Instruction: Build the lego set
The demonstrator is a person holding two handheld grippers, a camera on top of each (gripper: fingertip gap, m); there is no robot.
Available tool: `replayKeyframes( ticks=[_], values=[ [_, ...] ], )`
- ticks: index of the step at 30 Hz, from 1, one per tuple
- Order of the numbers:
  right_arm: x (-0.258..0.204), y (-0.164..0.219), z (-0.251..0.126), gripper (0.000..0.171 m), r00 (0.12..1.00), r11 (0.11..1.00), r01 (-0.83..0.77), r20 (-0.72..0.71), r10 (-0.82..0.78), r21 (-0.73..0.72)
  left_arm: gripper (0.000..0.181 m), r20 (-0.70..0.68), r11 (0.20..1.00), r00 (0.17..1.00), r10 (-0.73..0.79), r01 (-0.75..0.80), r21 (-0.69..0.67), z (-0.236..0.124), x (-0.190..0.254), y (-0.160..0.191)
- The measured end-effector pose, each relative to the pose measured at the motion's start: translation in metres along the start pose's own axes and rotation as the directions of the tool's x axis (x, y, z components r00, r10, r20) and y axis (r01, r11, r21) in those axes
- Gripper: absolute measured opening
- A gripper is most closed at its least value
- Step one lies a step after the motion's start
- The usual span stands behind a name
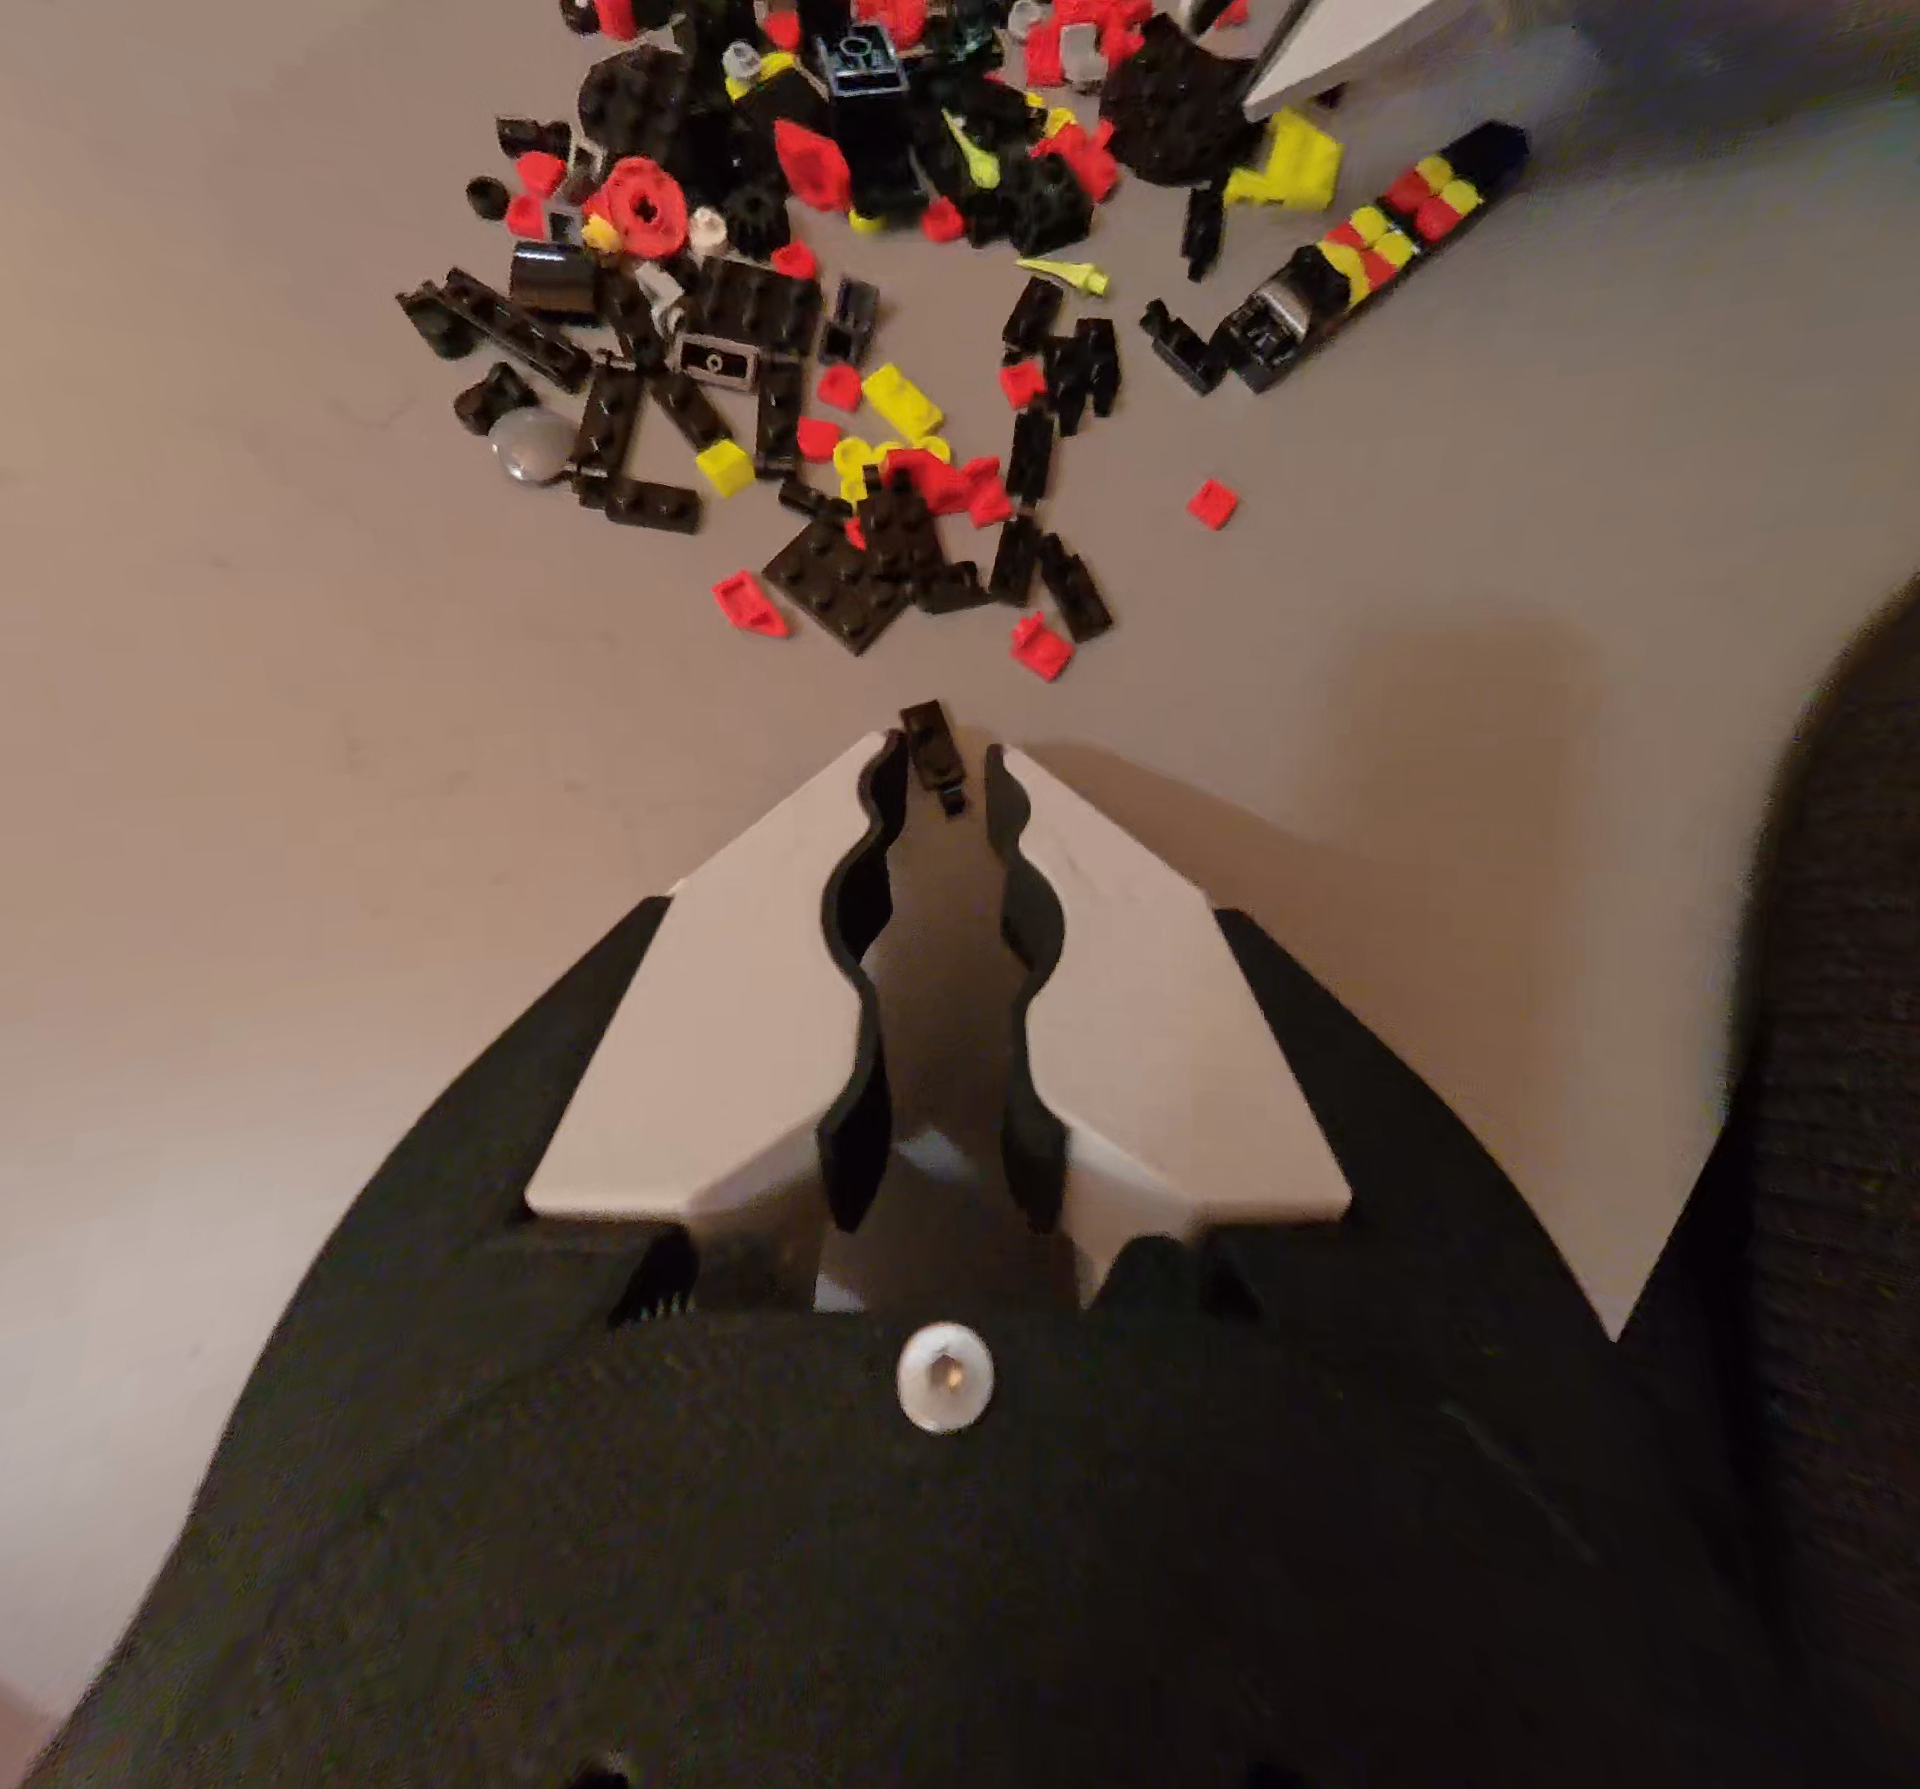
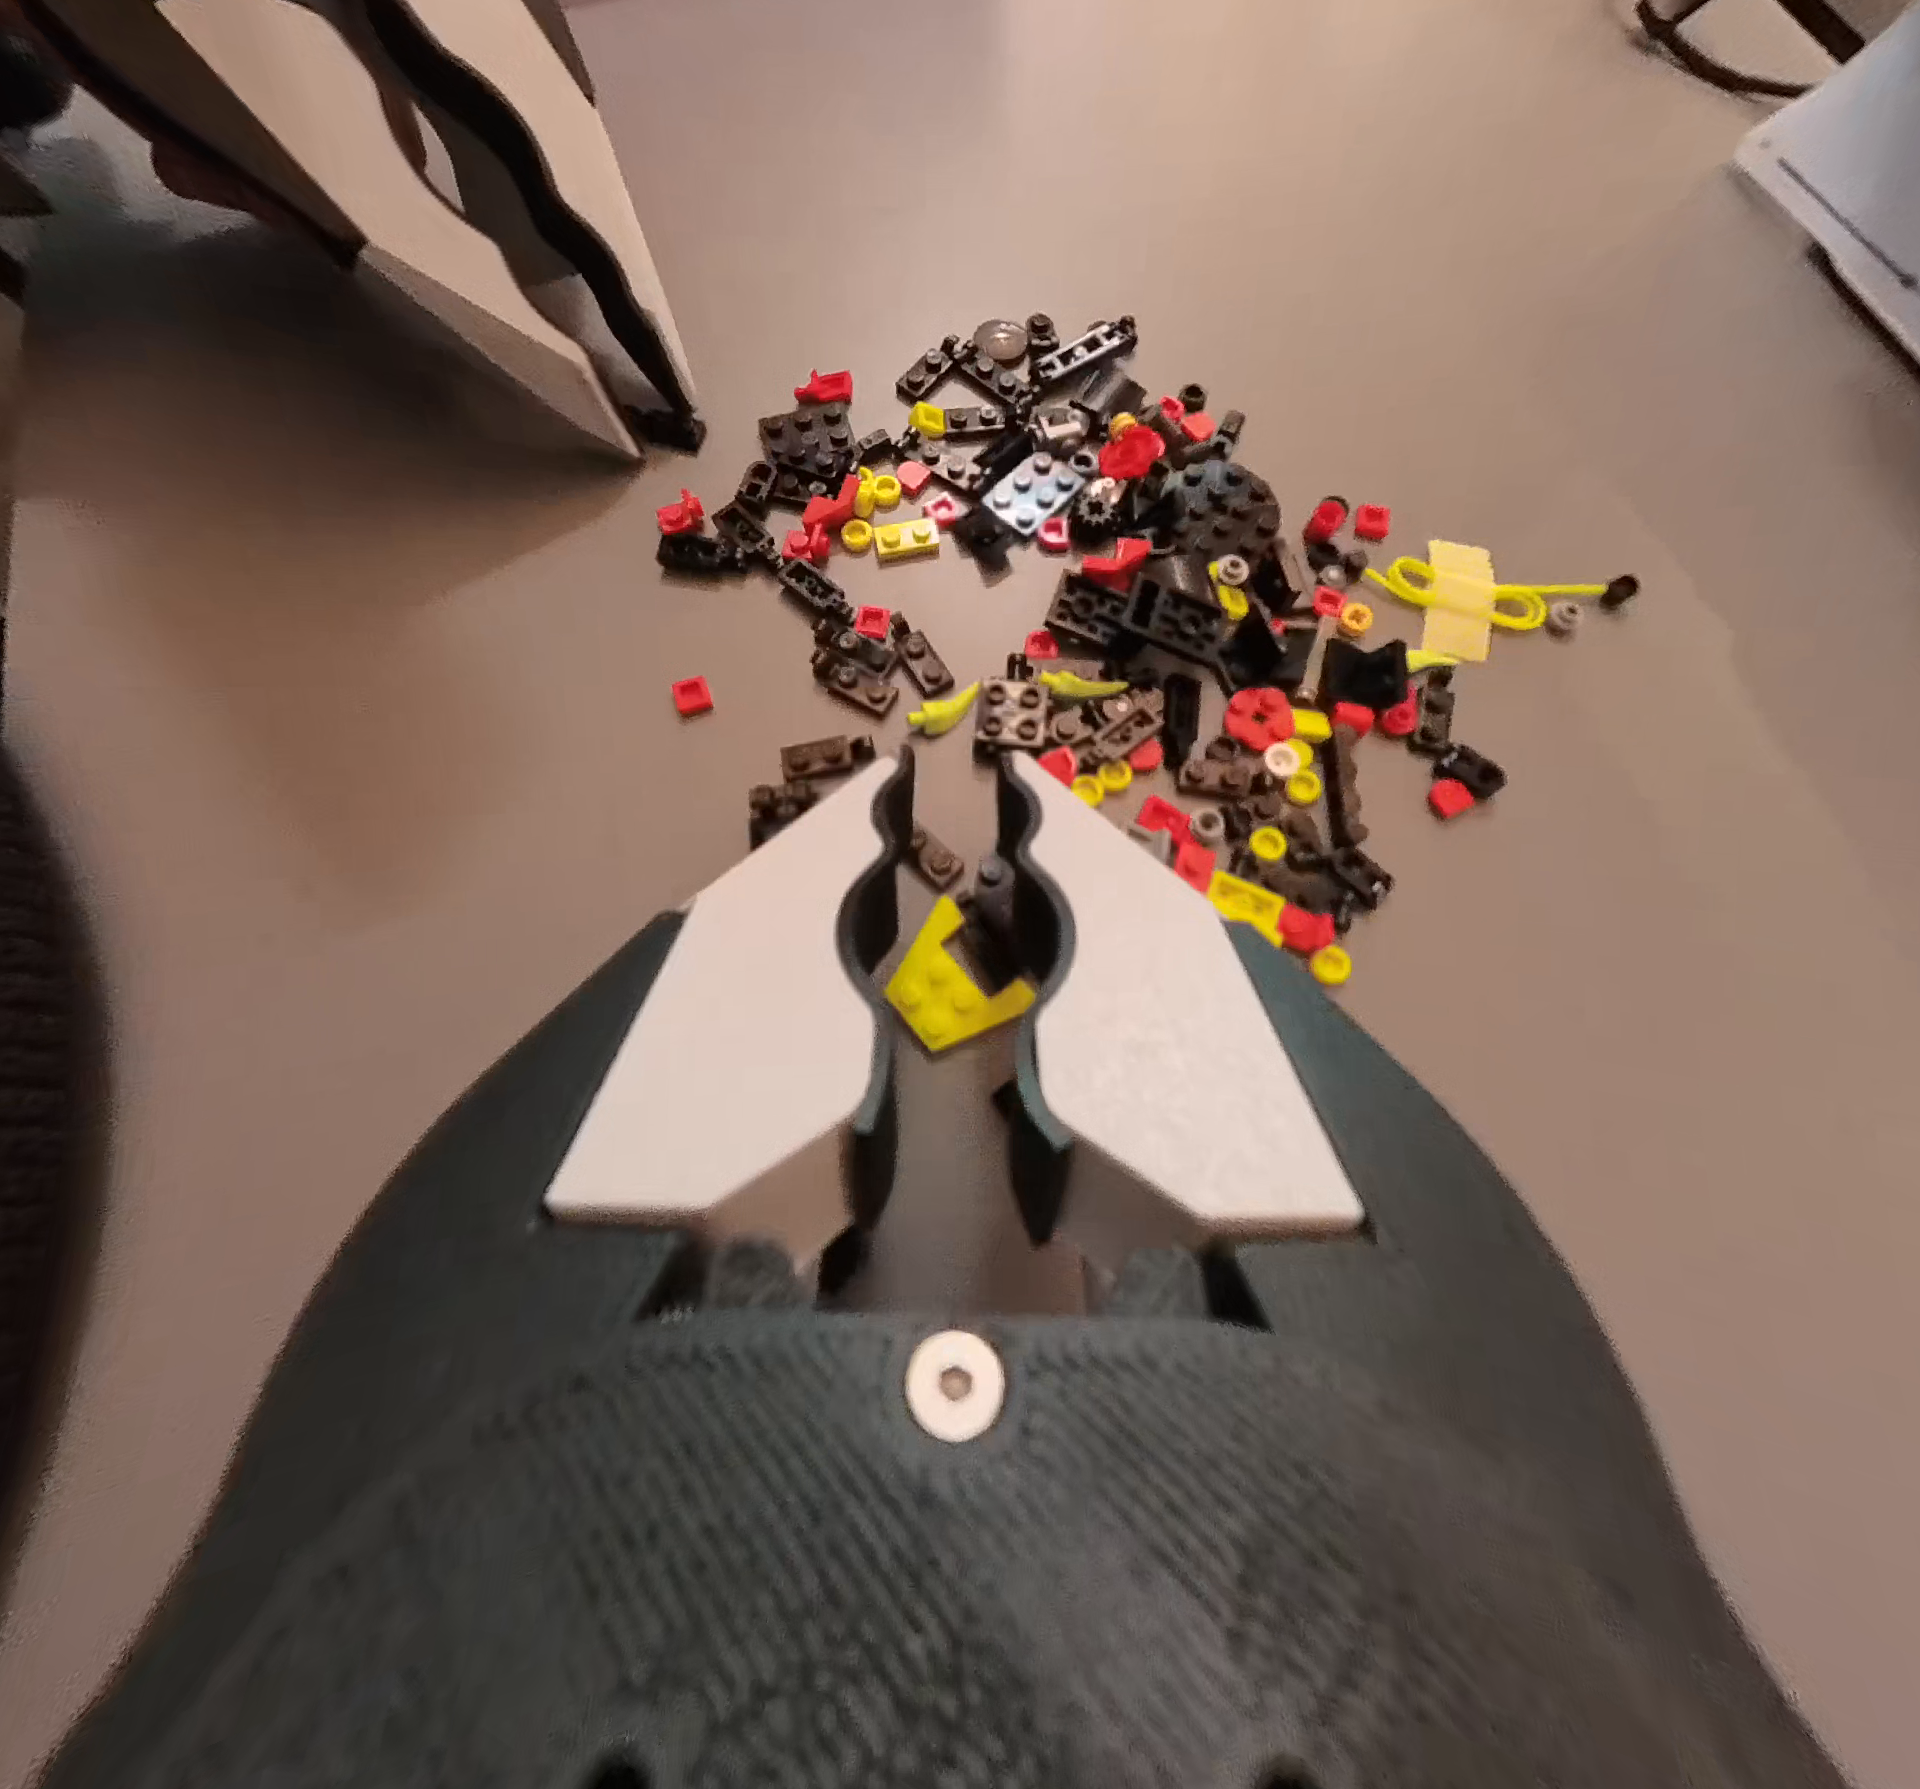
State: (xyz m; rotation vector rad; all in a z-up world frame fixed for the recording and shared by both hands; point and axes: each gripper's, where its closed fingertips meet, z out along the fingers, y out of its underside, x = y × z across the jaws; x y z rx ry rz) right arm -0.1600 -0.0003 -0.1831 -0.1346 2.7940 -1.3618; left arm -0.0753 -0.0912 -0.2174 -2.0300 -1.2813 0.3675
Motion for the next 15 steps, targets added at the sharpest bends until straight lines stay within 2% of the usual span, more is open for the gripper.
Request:
replayKeyframes(
  ticks=[6,9,12,13,15],
  values=[
    [-0.031,0.016,-0.006,0.024,0.984,0.999,-0.032,0.175,0.038,-0.035,0.013,-0.004,1.0,1.0,-0.005,0.005,0.001,0.012,-0.006,-0.013],
    [-0.038,0.03,-0.005,0.028,0.987,0.995,0.041,0.161,-0.025,-0.093,0.013,-0.012,1.0,1.0,0.014,-0.014,0.001,0.018,-0.005,-0.019],
    [-0.04,0.043,-0.004,0.023,0.989,0.985,0.098,0.122,-0.08,-0.142,0.012,-0.007,1.0,1.0,0.024,-0.024,0.009,0.022,-0.007,-0.027],
    [-0.045,0.044,-0.006,0.015,0.987,0.984,0.098,0.142,-0.077,-0.146,0.012,-0.008,1.0,1.0,0.021,-0.021,0.019,0.024,-0.007,-0.031],
    [-0.059,0.046,-0.009,0.015,0.976,0.986,0.093,0.207,-0.063,-0.138,0.01,-0.055,0.999,0.998,-0.009,0.012,0.049,0.024,-0.003,-0.04]
  ],
)
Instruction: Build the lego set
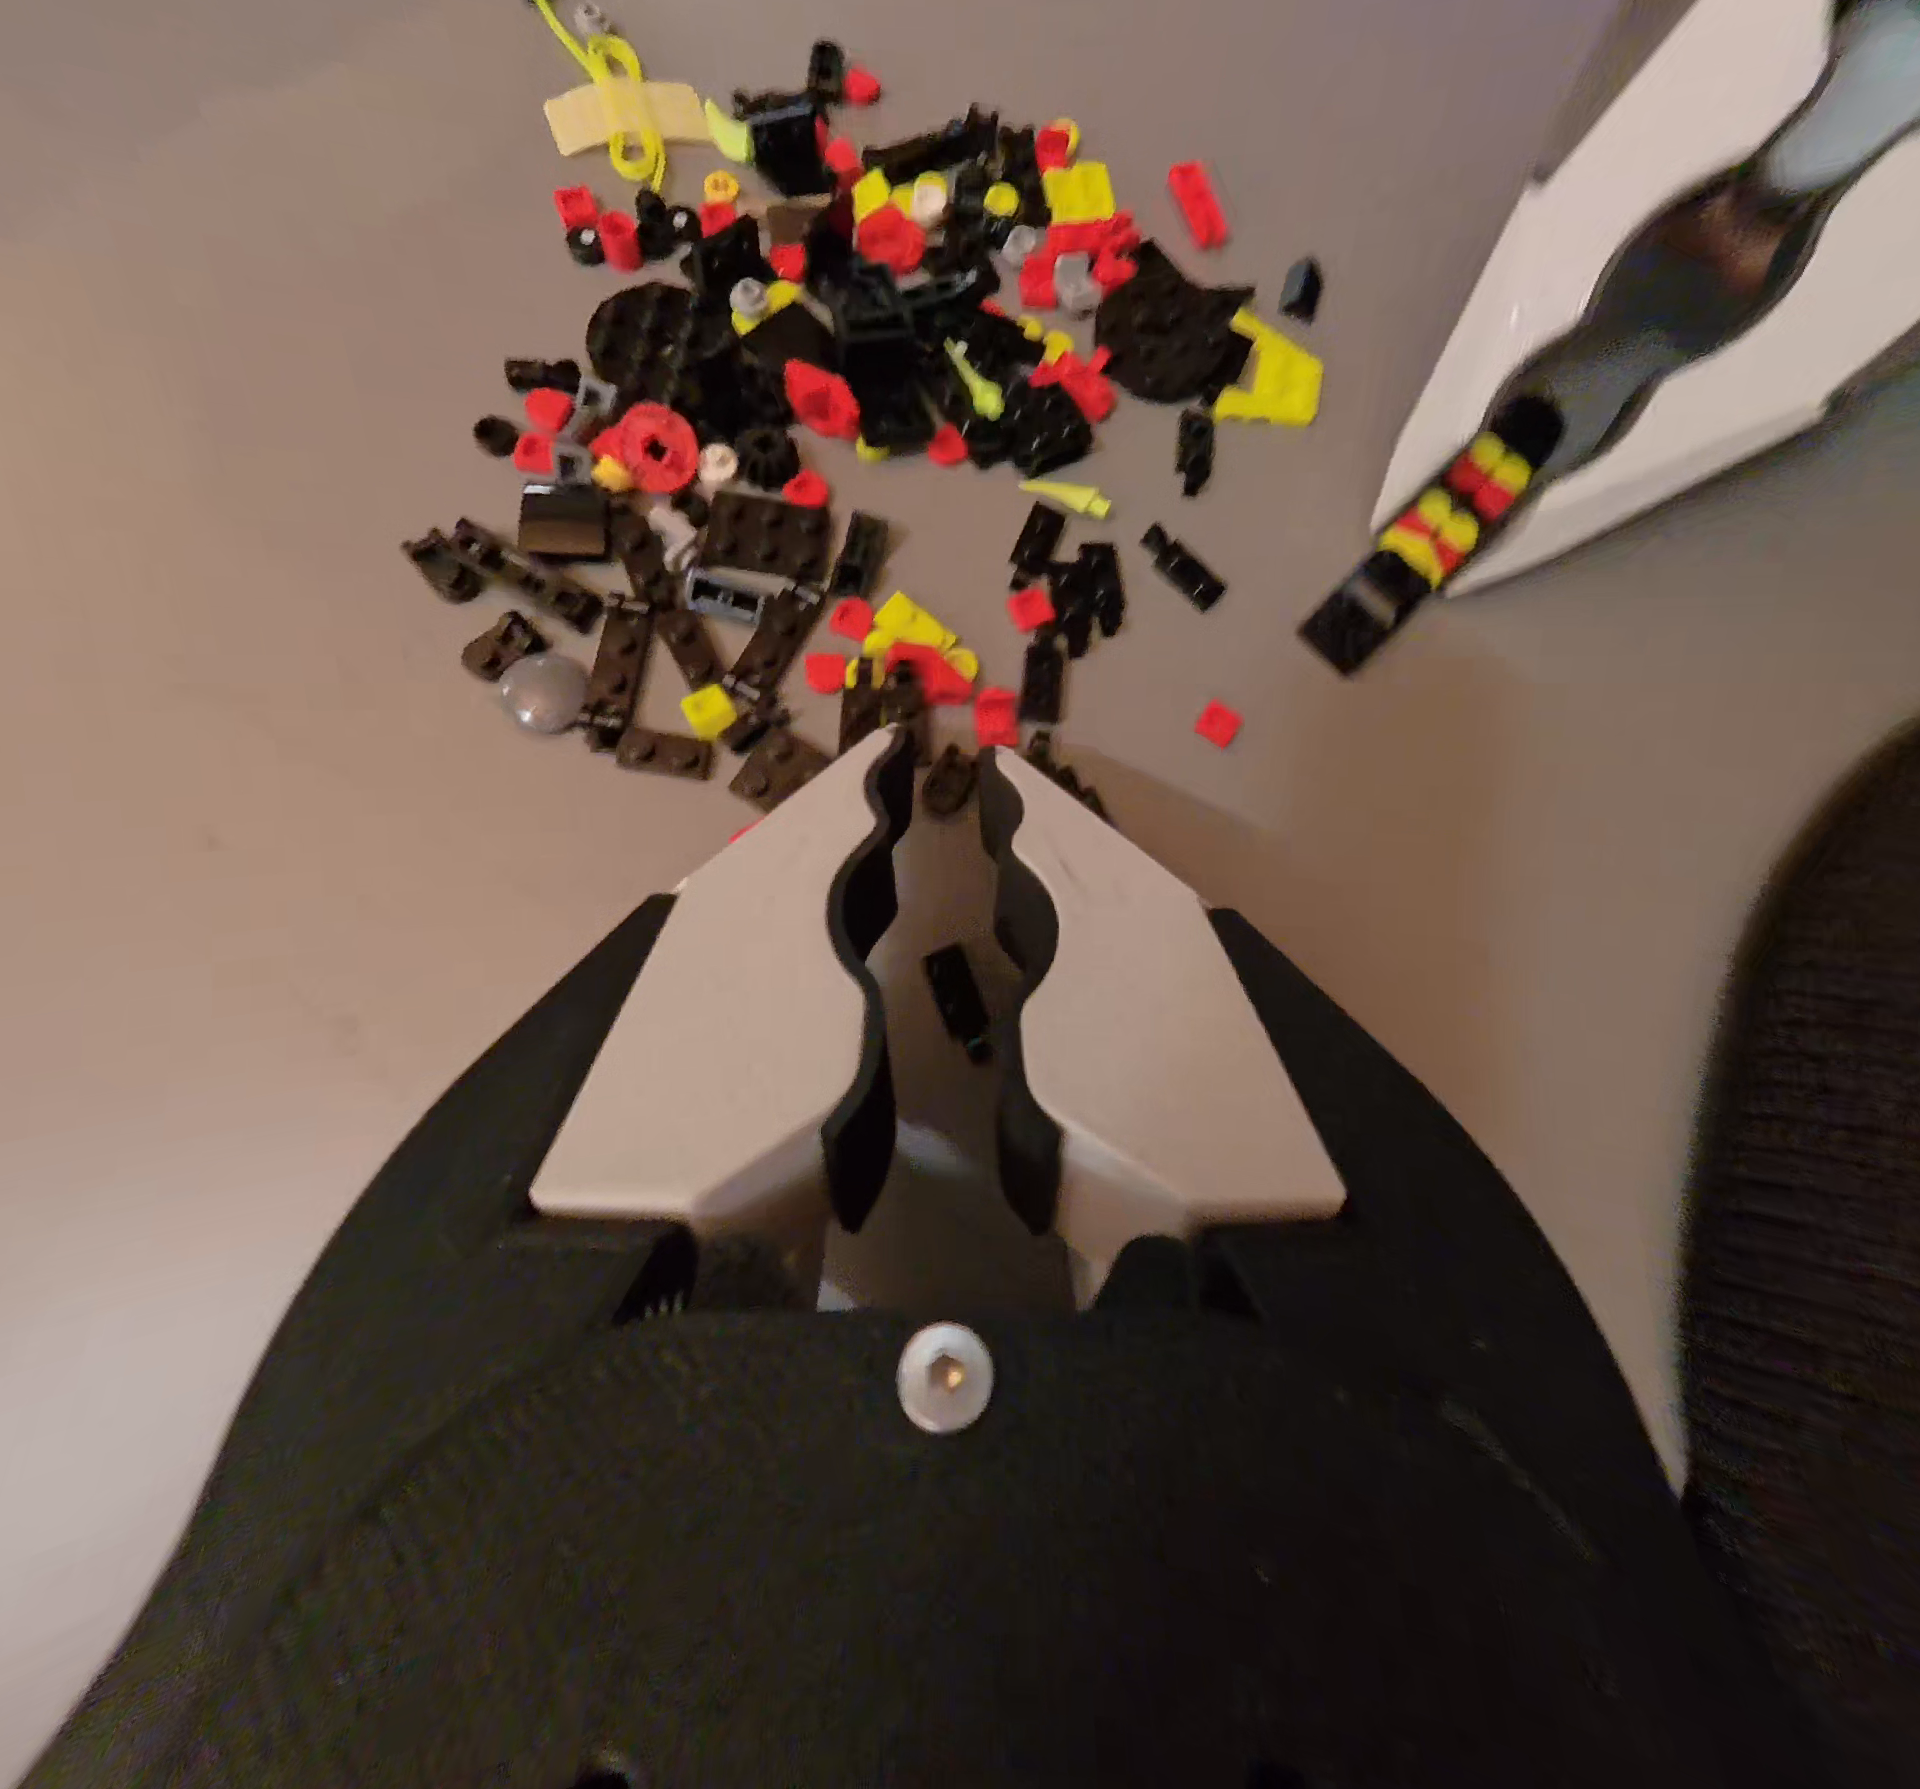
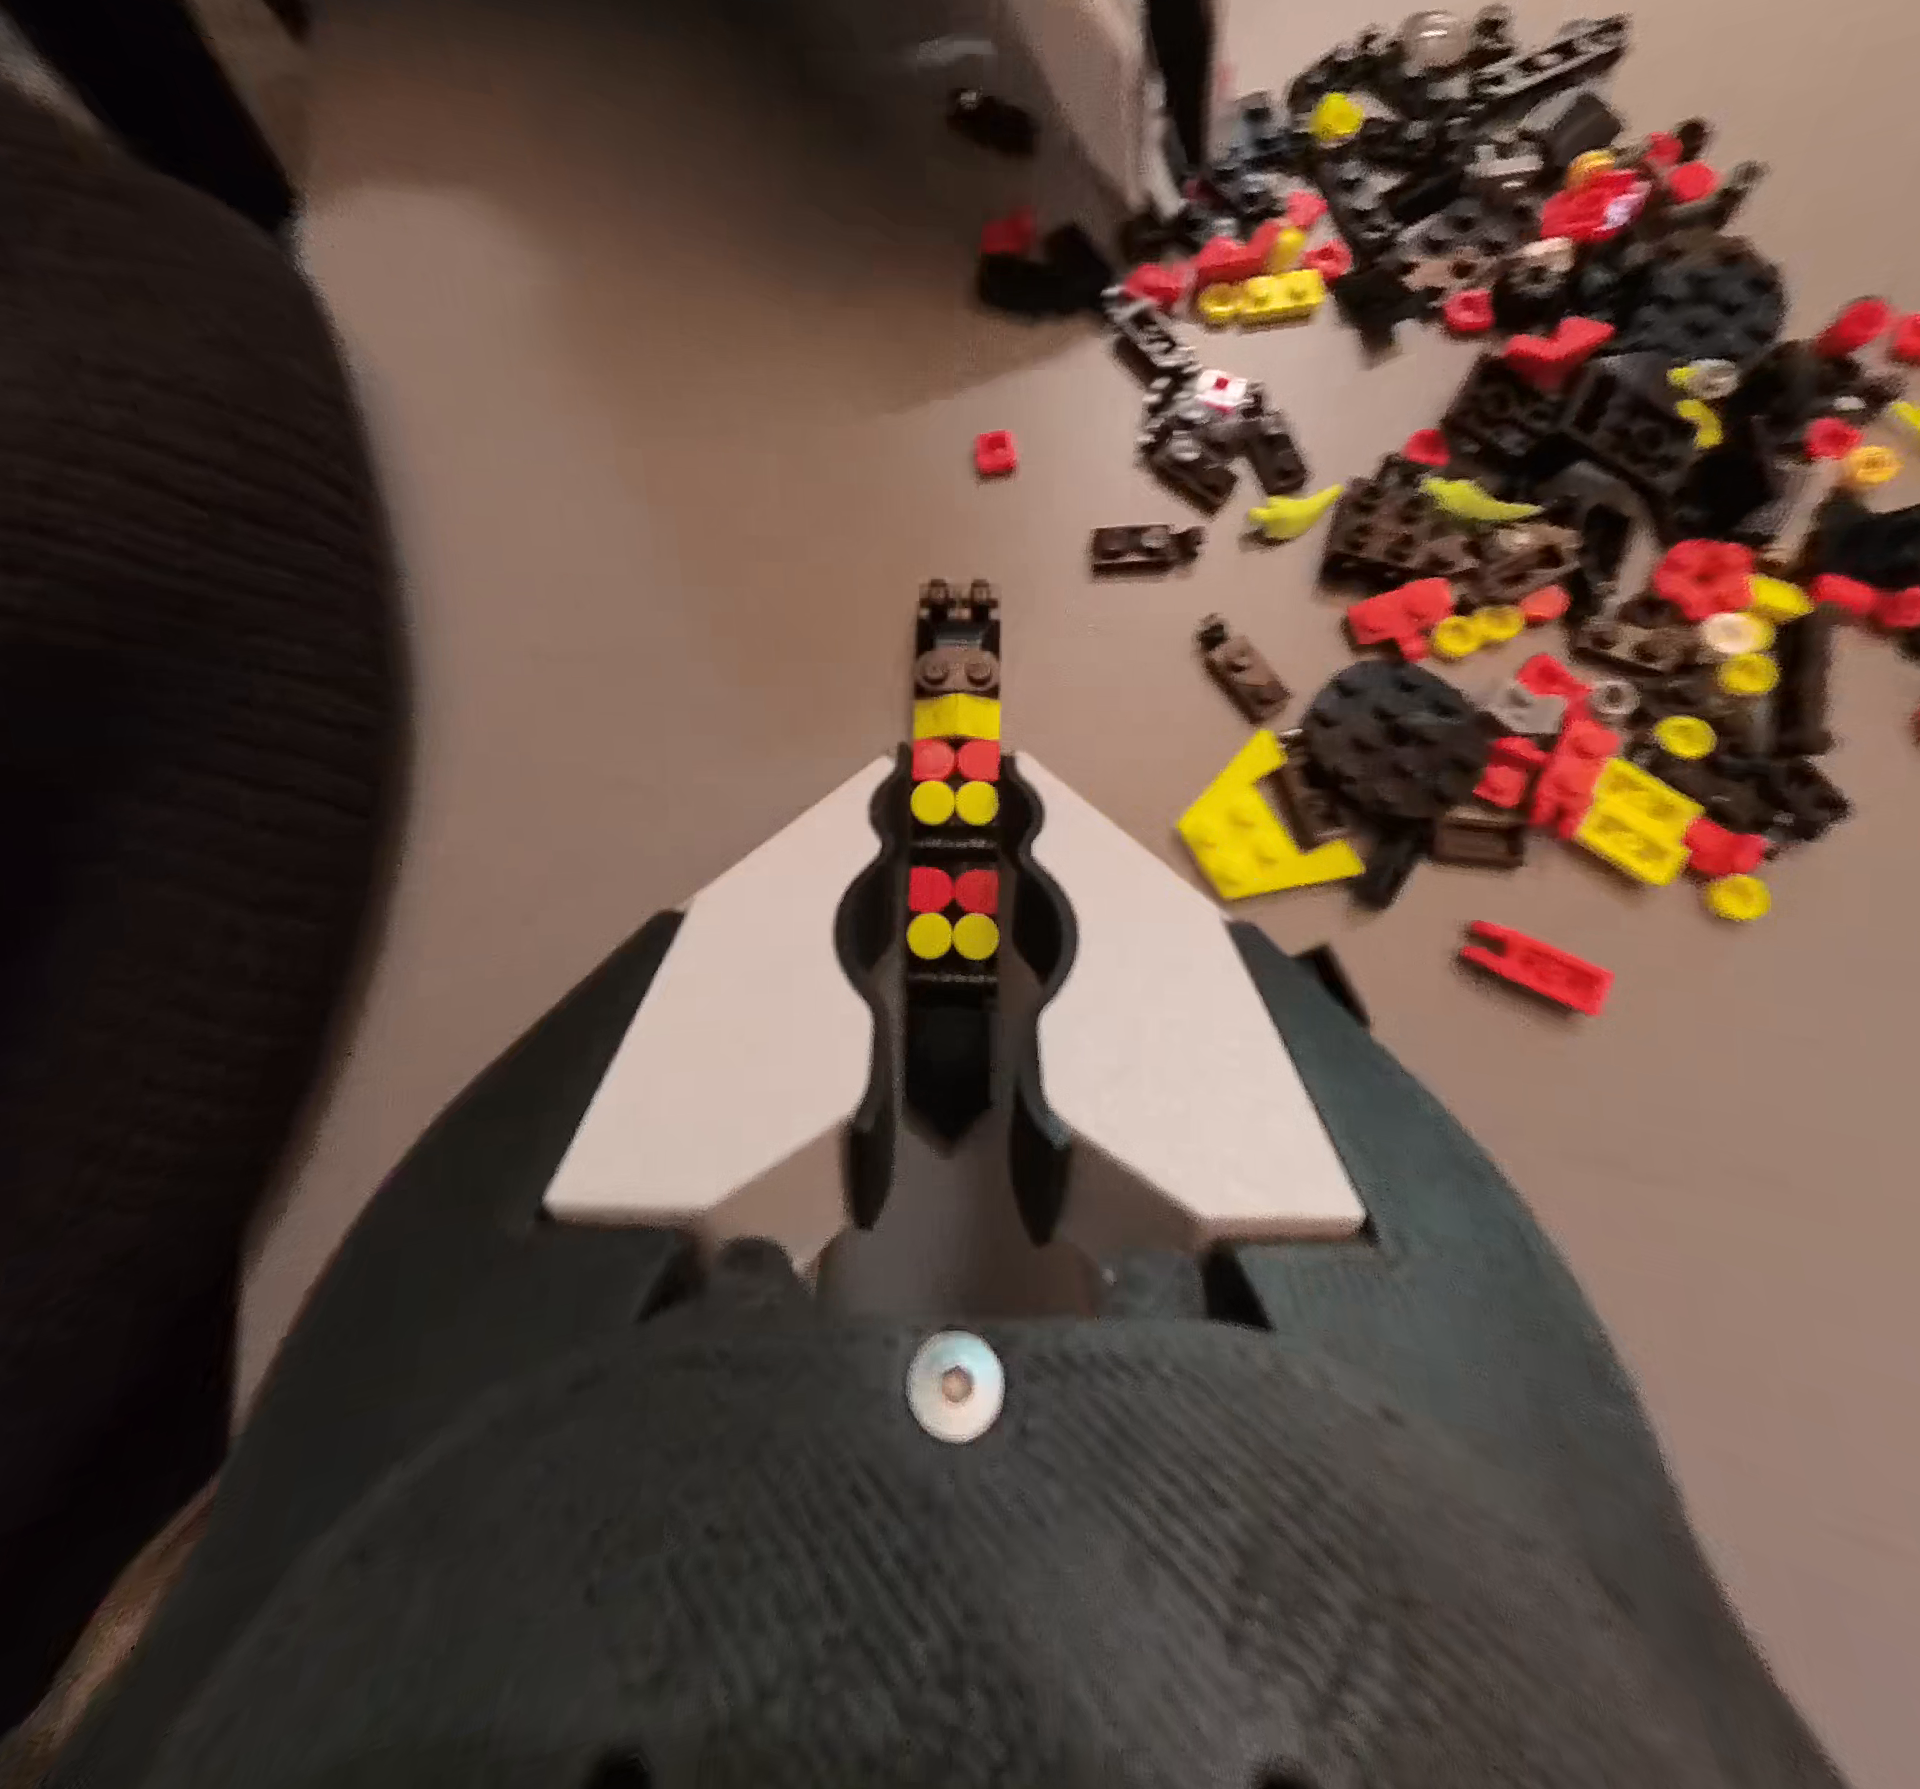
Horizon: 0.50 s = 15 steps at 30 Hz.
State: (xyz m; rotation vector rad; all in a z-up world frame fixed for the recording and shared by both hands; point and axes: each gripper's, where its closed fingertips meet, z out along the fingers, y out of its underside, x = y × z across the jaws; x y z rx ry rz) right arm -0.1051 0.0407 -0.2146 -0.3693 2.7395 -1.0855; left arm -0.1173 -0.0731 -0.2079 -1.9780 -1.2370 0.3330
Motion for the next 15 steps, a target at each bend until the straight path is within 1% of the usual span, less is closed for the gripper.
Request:
replayKeyframes(
  ticks=[2,5,8,10,13,15],
  values=[
    [-0.012,0.002,-0.001,0.015,0.999,1.0,0.022,0.044,-0.023,0.006,0.01,-0.052,0.998,0.998,-0.042,0.044,0.038,0.0,0.004,-0.01],
    [-0.028,0.004,-0.002,0.016,0.994,0.997,0.072,0.087,-0.072,0.003,0.01,-0.091,0.993,0.993,-0.072,0.079,0.084,0.0,0.006,-0.023],
    [-0.037,0.004,-0.006,0.034,0.992,0.998,0.055,0.117,-0.056,0.015,0.01,-0.118,0.99,0.99,-0.08,0.092,0.103,0.001,0.01,-0.029],
    [-0.033,-0.003,-0.018,0.042,0.993,0.997,-0.014,0.121,0.006,0.07,0.01,-0.13,0.991,0.989,-0.069,0.084,0.106,0.003,0.013,-0.031],
    [-0.015,-0.009,-0.045,0.045,0.994,0.982,-0.093,0.072,0.082,0.162,0.011,-0.149,0.992,0.988,-0.047,0.063,0.108,0.004,0.021,-0.033],
    [-0.004,0.001,-0.057,0.044,0.996,0.982,-0.092,0.026,0.089,0.163,0.011,-0.153,0.994,0.988,-0.03,0.045,0.1,0.006,0.025,-0.031]
  ],
)
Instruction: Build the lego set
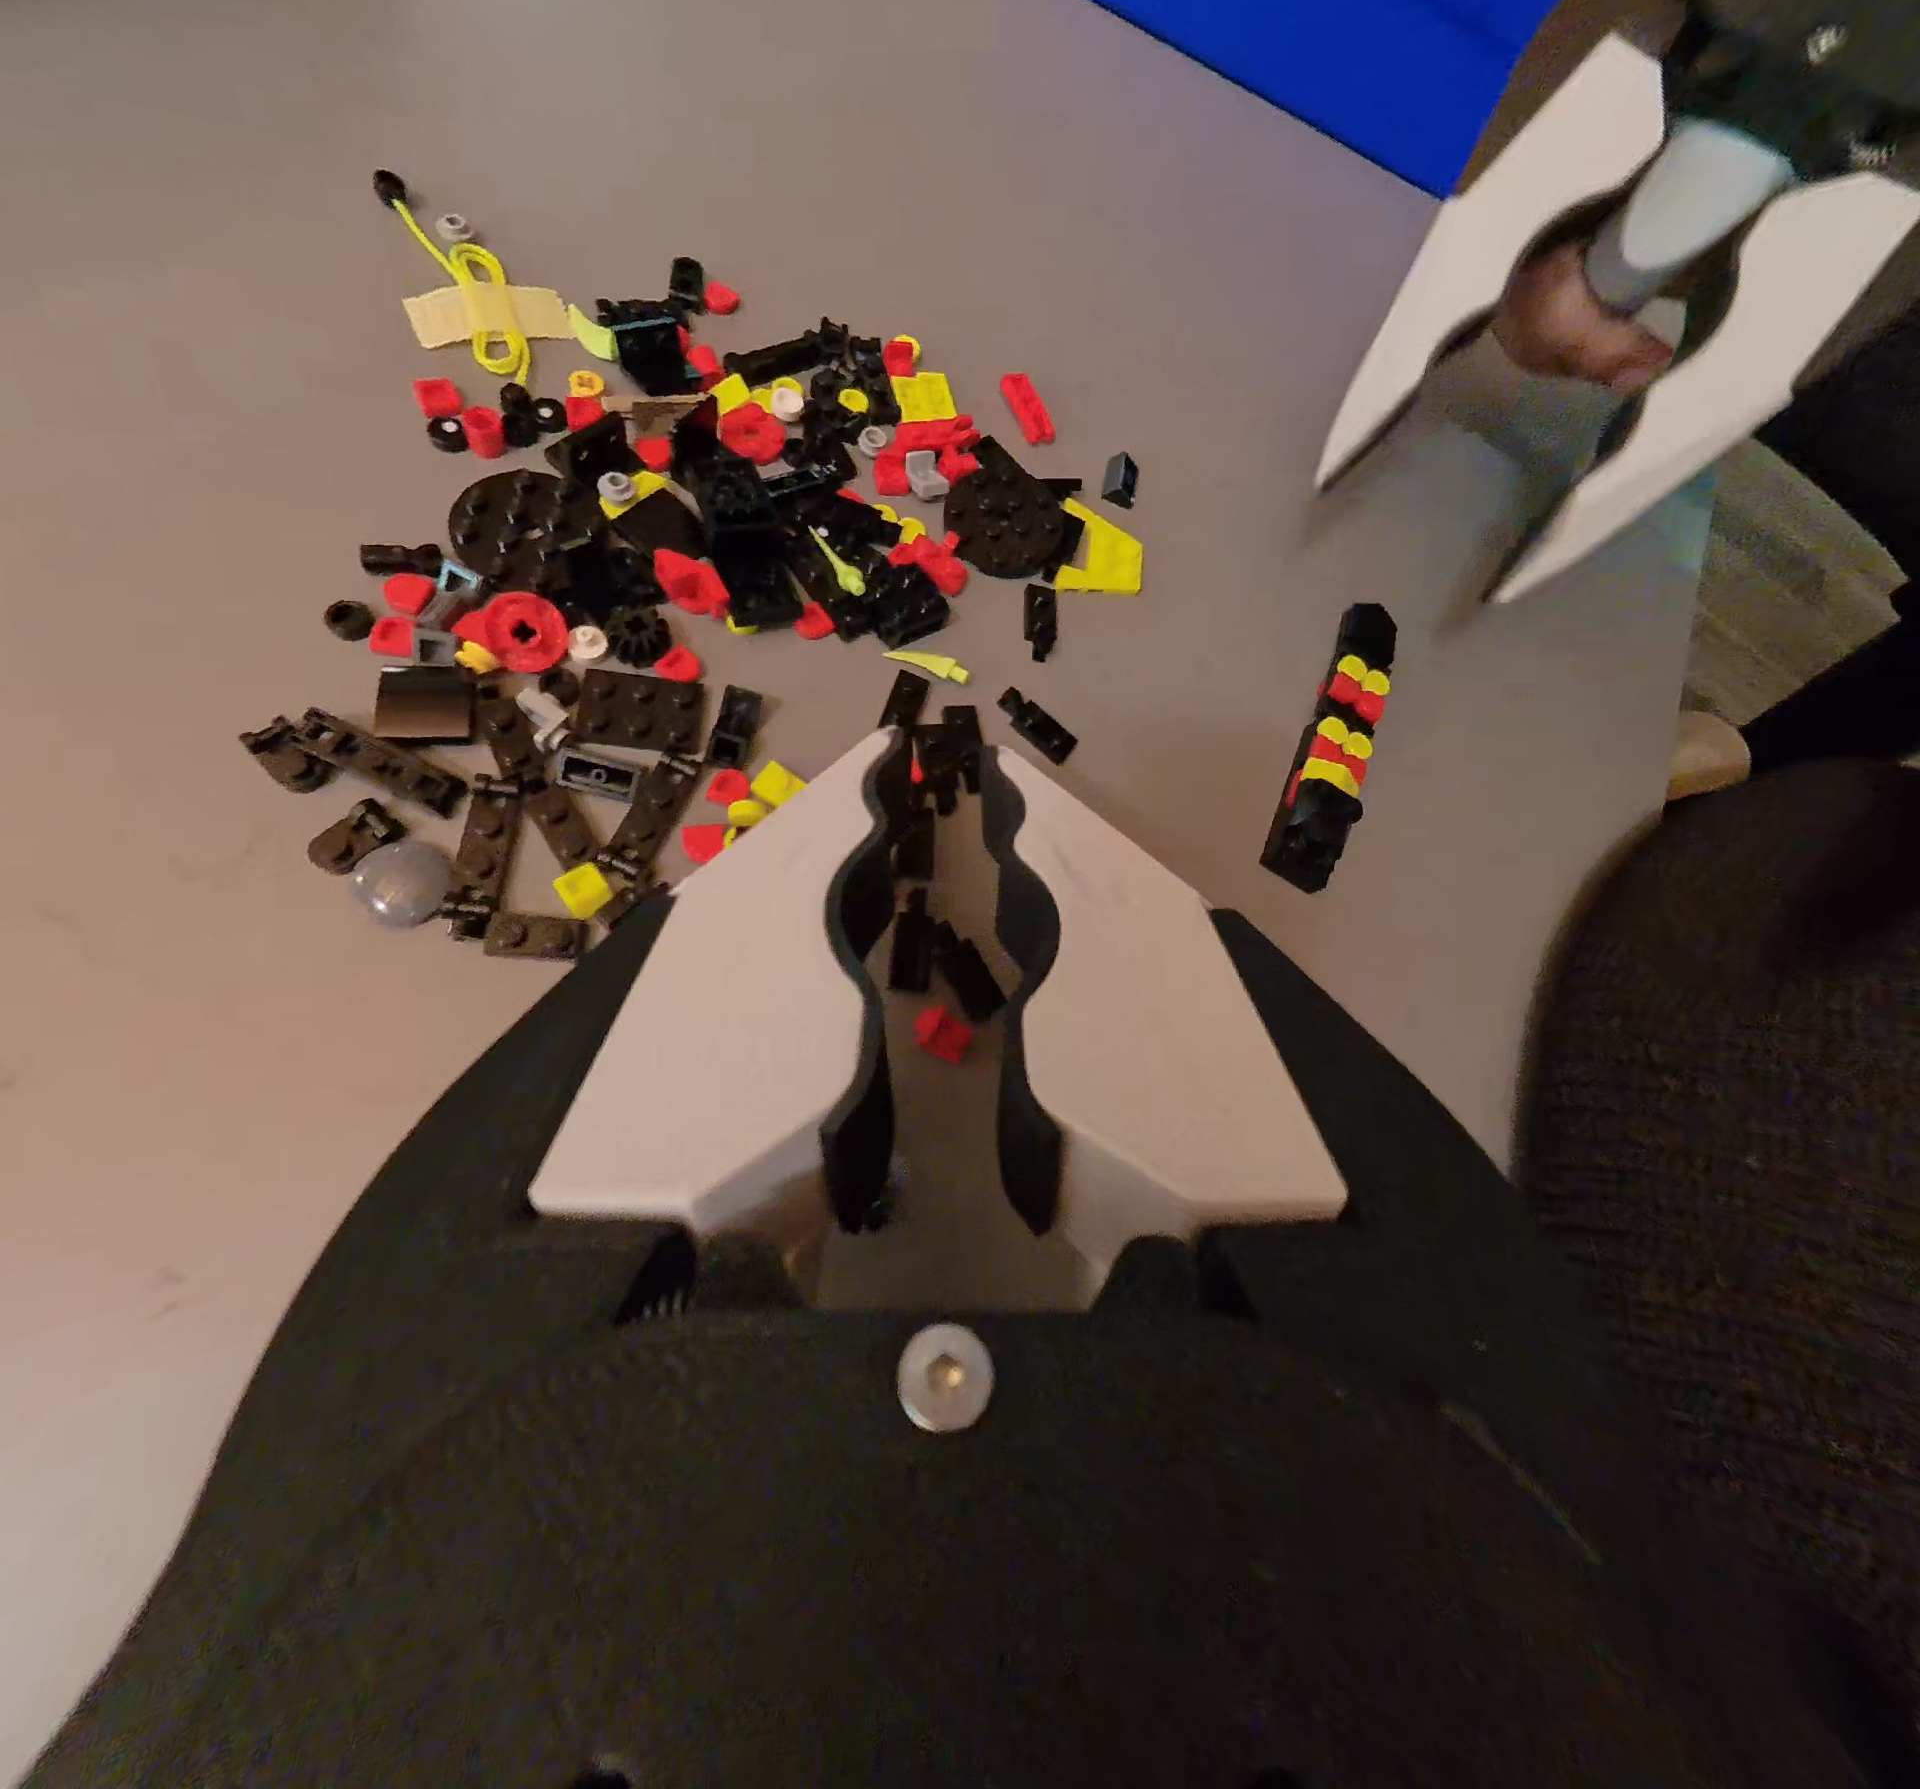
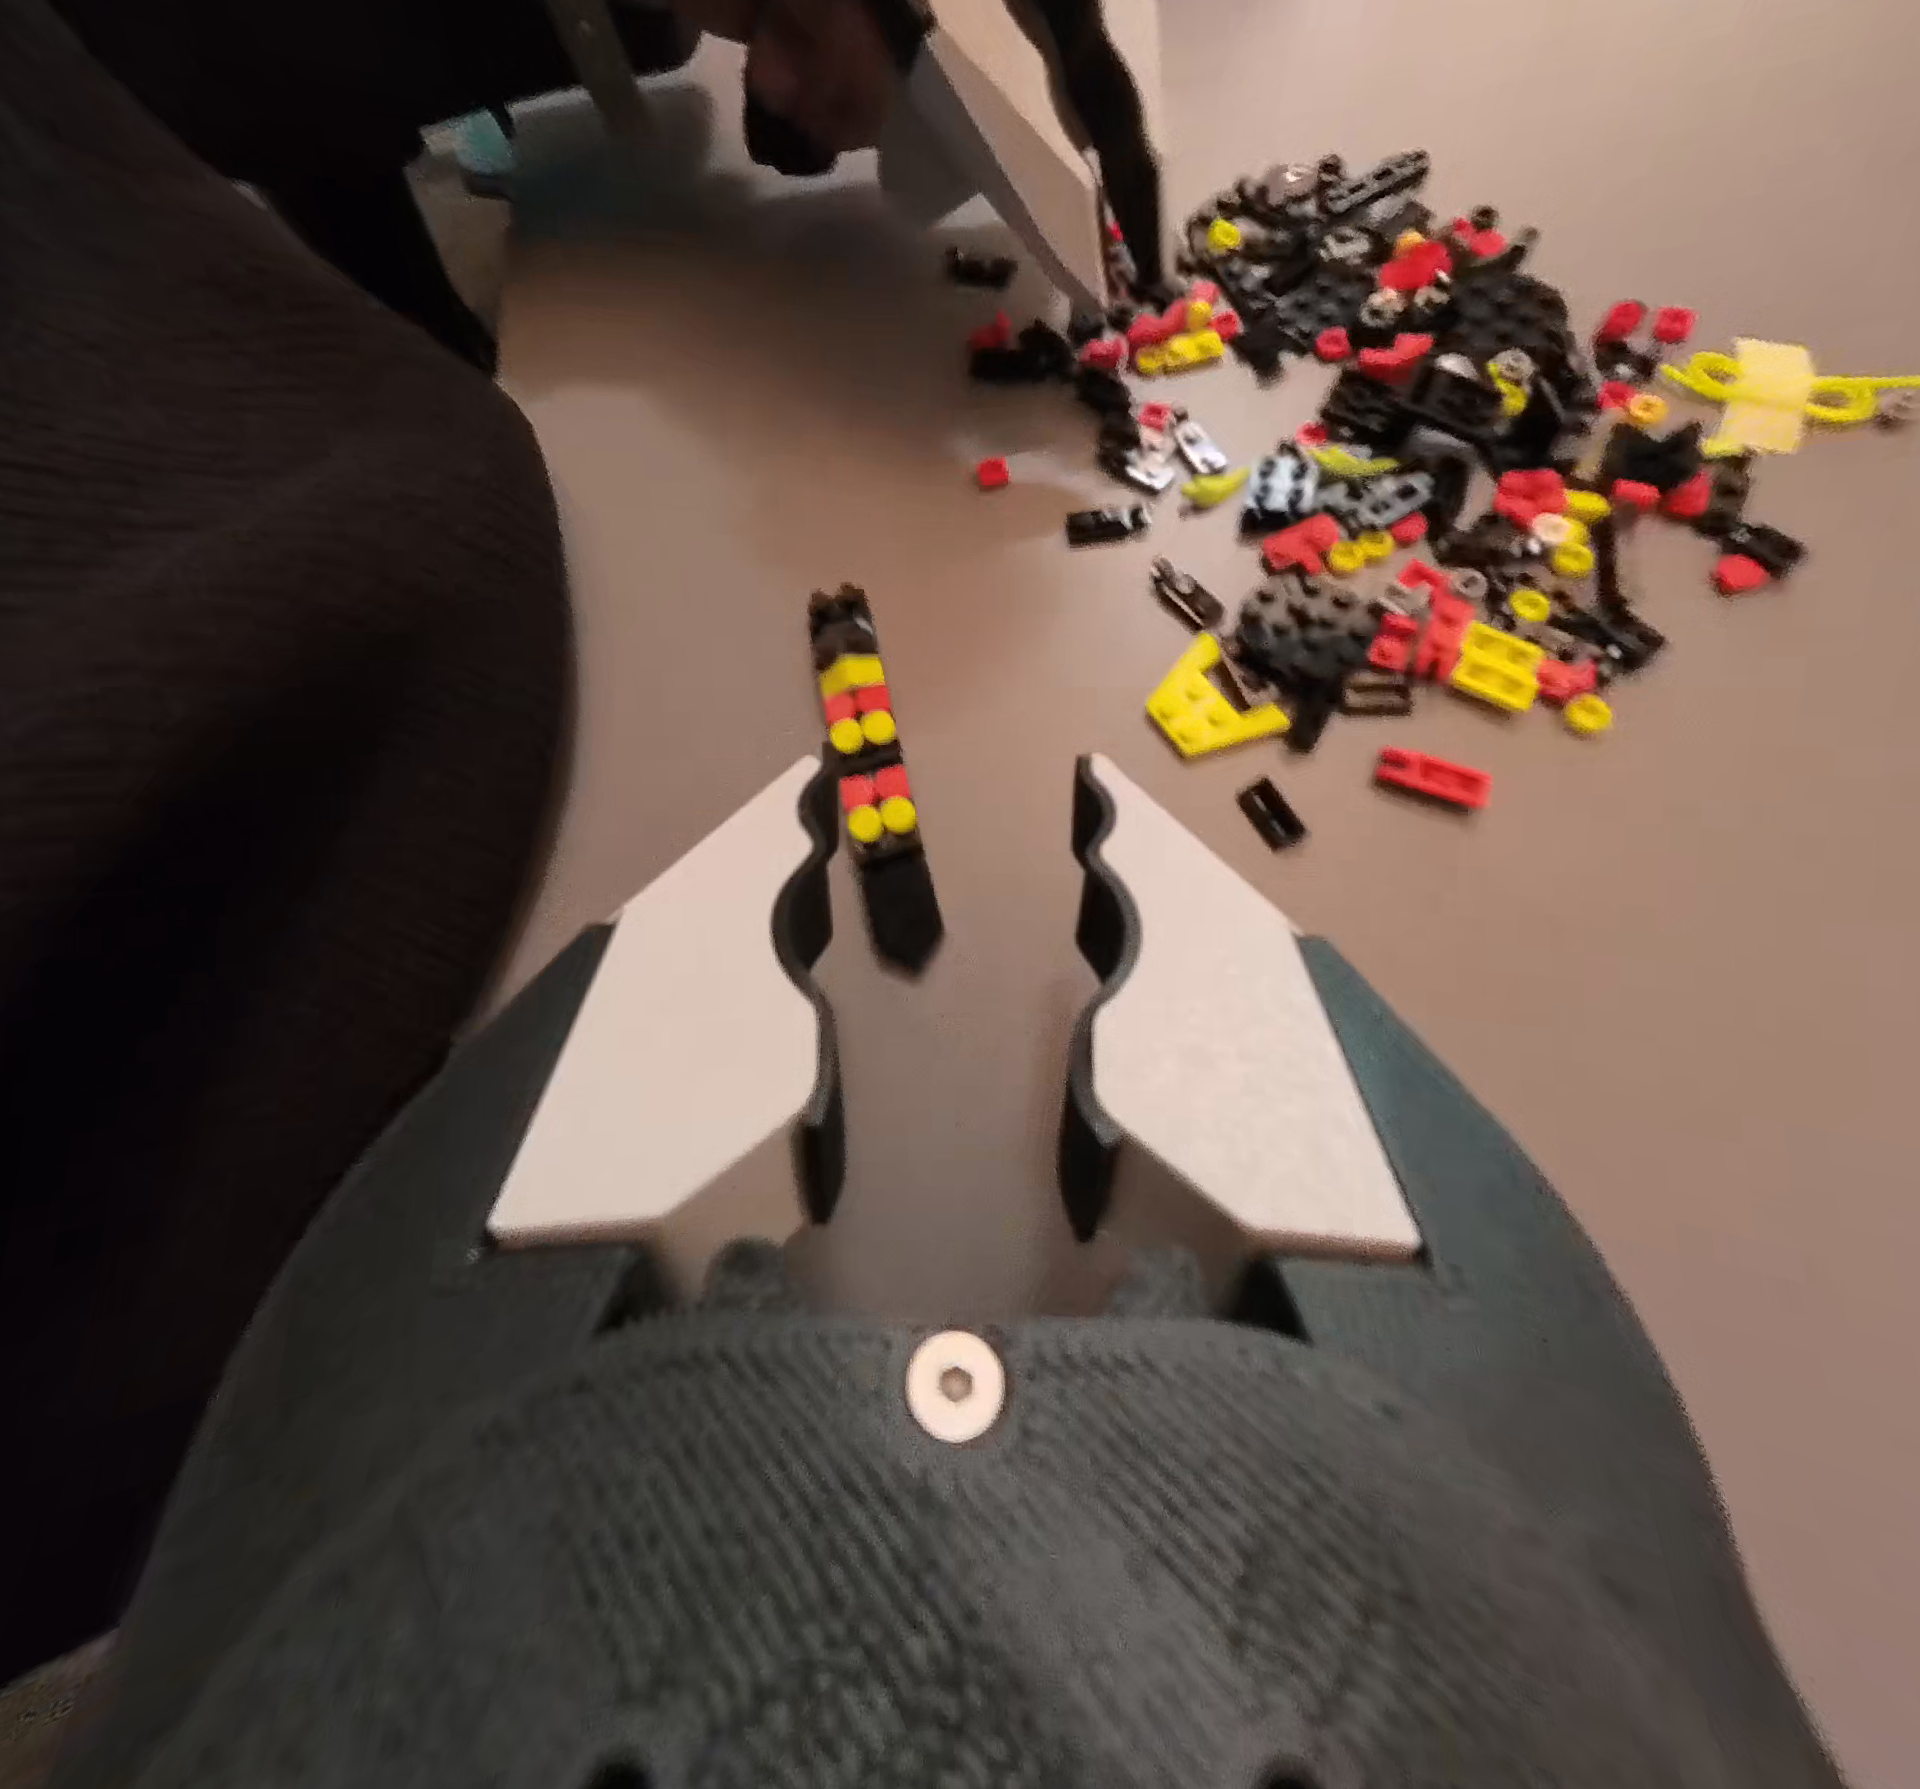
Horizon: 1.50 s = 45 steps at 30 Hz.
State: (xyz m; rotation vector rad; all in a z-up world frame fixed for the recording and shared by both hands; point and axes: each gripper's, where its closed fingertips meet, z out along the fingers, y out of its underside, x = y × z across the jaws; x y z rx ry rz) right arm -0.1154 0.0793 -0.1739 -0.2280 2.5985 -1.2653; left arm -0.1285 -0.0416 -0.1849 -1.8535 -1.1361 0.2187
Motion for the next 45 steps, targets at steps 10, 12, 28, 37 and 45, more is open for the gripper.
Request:
replayKeyframes(
  ticks=[10,12,28,37,45],
  values=[
    [-0.014,0.029,0.016,0.034,0.995,0.989,0.065,0.089,-0.053,-0.136,0.011,-0.004,0.999,0.999,-0.032,0.032,-0.001,0.001,-0.002,0.001],
    [-0.012,0.021,0.016,0.034,0.996,0.995,0.047,0.084,-0.039,-0.092,0.011,-0.003,0.999,0.999,-0.042,0.042,0.007,0.0,-0.003,0.0],
    [0.115,-0.038,-0.022,0.038,0.908,0.916,-0.161,-0.31,0.284,0.367,0.02,0.132,0.986,0.988,-0.08,0.059,0.158,-0.001,-0.031,-0.029],
    [0.26,-0.067,-0.035,0.068,0.781,0.862,-0.091,-0.5,0.373,0.499,0.025,0.247,0.939,0.967,0.062,-0.14,0.313,0.027,-0.077,-0.115],
    [0.343,-0.068,-0.04,0.053,0.672,0.878,-0.095,-0.62,0.404,0.469,0.025,0.333,0.868,0.943,-0.003,-0.164,0.47,0.055,-0.184,-0.199]
  ],
)
